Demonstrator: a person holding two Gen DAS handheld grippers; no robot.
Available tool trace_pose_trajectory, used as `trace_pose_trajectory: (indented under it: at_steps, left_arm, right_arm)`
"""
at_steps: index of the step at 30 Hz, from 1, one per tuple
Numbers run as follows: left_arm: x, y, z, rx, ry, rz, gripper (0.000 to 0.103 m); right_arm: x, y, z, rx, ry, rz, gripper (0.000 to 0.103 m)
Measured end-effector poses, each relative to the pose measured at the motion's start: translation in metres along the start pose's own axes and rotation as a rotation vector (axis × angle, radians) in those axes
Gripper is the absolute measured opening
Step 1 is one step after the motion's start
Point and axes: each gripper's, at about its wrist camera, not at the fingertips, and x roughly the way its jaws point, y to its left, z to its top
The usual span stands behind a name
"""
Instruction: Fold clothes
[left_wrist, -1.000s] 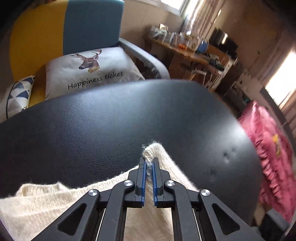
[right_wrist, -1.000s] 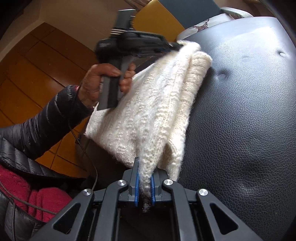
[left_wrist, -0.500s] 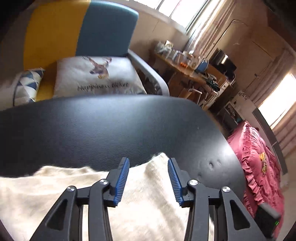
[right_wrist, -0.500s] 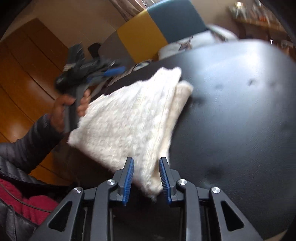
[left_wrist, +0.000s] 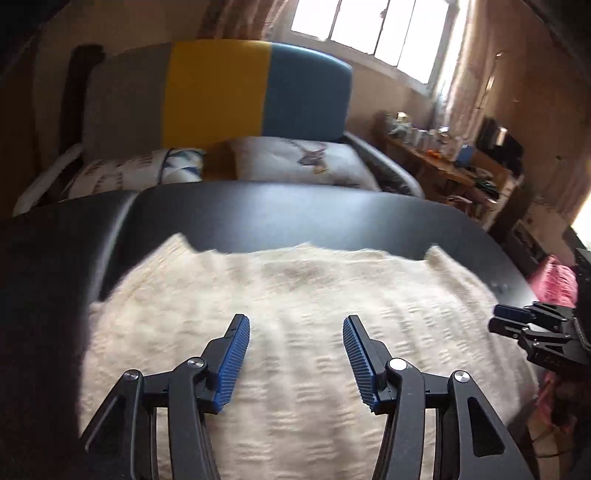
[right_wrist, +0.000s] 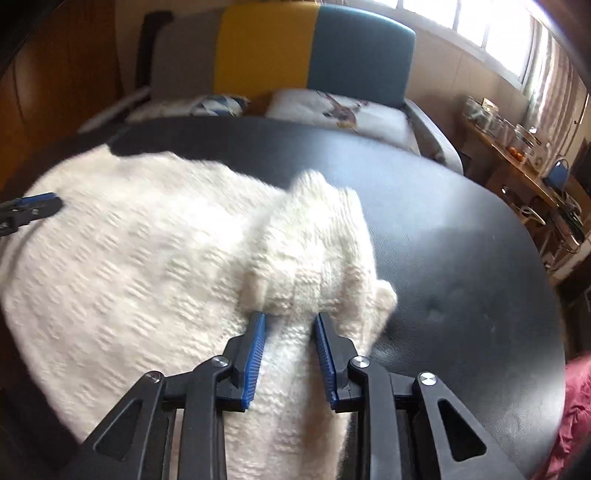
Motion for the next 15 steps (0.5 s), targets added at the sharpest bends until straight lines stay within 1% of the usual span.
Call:
trace_pose_trajectory:
  at_steps: [1,2,3,5,6,9,10,11,12,14,15]
  left_arm:
    - [0.002,0.013,-0.007,-0.022,0.006,0.025,0.054]
    - [0.001,0.021,-0.013,-0.035,-0.003,0.034,0.054]
    - [-0.003,0.025,-0.018,-0.036,-0.030,0.022,0.049]
    - [-0.006,0.025,-0.021,-0.035,-0.048,0.017,0.049]
    - [-0.008,0.025,-0.021,-0.044,-0.051,0.006,0.049]
    - [-0.024,0.034,-0.016,-0.123,-0.077,-0.078,0.050]
    - [-0.033,0.041,-0.015,-0.164,-0.097,-0.096,0.051]
    - [-0.042,0.051,-0.014,-0.206,-0.123,-0.104,0.056]
    - [-0.051,0.061,-0.013,-0.234,-0.148,-0.101,0.060]
    - [-0.070,0.079,-0.014,-0.257,-0.184,-0.070,0.064]
    - [-0.078,0.089,-0.016,-0.264,-0.194,-0.058,0.065]
  right_arm:
    - [0.000,-0.013,-0.005,0.073,-0.017,0.055,0.027]
    - [0.000,-0.022,-0.008,0.128,-0.015,0.095,0.027]
    - [0.001,-0.026,-0.010,0.147,-0.017,0.108,0.027]
    - [0.001,-0.031,-0.011,0.174,-0.021,0.126,0.027]
    - [0.001,-0.029,-0.011,0.160,-0.026,0.112,0.027]
    - [-0.002,-0.024,-0.010,0.139,-0.037,0.086,0.028]
    - [-0.004,-0.024,-0.009,0.138,-0.039,0.083,0.029]
    - [-0.006,-0.023,-0.006,0.136,-0.043,0.074,0.029]
    - [-0.011,-0.020,-0.002,0.127,-0.059,0.052,0.029]
    - [-0.026,-0.010,0.004,0.099,-0.121,0.014,0.030]
    - [-0.032,-0.005,0.008,0.091,-0.149,0.034,0.030]
